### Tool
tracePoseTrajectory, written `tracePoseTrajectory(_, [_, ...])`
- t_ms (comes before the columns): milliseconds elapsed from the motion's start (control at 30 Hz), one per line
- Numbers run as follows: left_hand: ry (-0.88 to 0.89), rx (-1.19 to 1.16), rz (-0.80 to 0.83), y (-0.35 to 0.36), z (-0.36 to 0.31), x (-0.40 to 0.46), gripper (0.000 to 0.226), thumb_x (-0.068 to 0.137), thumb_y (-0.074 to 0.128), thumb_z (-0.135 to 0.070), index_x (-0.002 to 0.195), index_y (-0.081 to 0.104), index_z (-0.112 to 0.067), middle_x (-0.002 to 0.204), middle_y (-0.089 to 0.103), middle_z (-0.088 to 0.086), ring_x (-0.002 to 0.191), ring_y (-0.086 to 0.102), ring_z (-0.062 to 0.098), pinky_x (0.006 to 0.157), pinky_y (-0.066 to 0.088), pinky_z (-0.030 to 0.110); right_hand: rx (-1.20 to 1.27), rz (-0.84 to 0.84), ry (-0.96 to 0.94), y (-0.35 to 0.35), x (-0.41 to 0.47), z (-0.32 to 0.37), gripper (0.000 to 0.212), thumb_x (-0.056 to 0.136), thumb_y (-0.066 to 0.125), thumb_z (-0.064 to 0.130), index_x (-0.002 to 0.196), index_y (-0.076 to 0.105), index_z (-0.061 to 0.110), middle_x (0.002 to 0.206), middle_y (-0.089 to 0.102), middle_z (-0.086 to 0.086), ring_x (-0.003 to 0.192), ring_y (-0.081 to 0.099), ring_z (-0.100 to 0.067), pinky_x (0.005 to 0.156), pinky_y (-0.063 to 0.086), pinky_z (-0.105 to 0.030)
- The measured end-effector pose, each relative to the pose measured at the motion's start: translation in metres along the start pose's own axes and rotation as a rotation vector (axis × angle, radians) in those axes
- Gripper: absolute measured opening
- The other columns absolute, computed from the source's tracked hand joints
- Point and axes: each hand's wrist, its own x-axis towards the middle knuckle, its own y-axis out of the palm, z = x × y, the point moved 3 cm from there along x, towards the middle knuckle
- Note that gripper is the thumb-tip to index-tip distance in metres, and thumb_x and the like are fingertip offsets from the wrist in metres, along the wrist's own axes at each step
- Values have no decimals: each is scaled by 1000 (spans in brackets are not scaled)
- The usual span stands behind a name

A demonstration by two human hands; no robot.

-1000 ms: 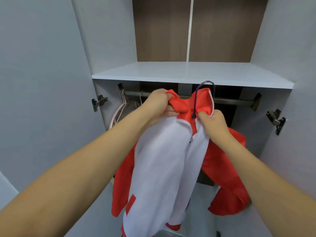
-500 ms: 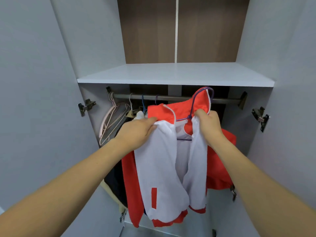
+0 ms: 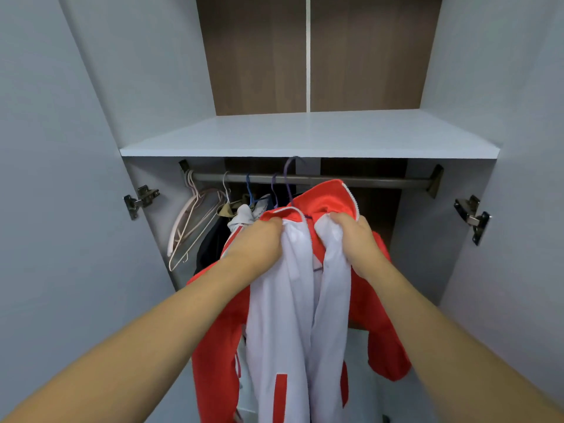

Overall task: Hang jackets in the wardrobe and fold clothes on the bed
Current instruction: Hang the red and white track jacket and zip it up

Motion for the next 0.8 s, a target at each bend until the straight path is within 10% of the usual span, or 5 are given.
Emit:
tracePoseTrajectory(100, [-111,-69,20,9,17,15,18,99,42,-20,109,56,-15,102,63,12,93,61,33,70,38,31,-335,11,-73,1,10,-8,35,79,56,55,100,62,28,100,62,4,95,61,-18,89,51,-38])
tracePoseTrajectory(300, [-180,-115,151,43,22,51,25,98,40,-4,114,59,-1,119,61,14,111,58,28,80,37,28,-777,175,-201,24,35,-48,14,100,48,30,98,61,24,87,65,4,84,65,-22,68,53,-33])
tracePoseTrajectory(800, [-374,-465,257,109,57,196,31,97,47,-6,122,58,8,123,62,24,115,59,36,94,49,39,-1019,92,-221,52,143,-107,38,96,45,8,129,62,17,120,57,-16,106,59,-36,97,48,-40])
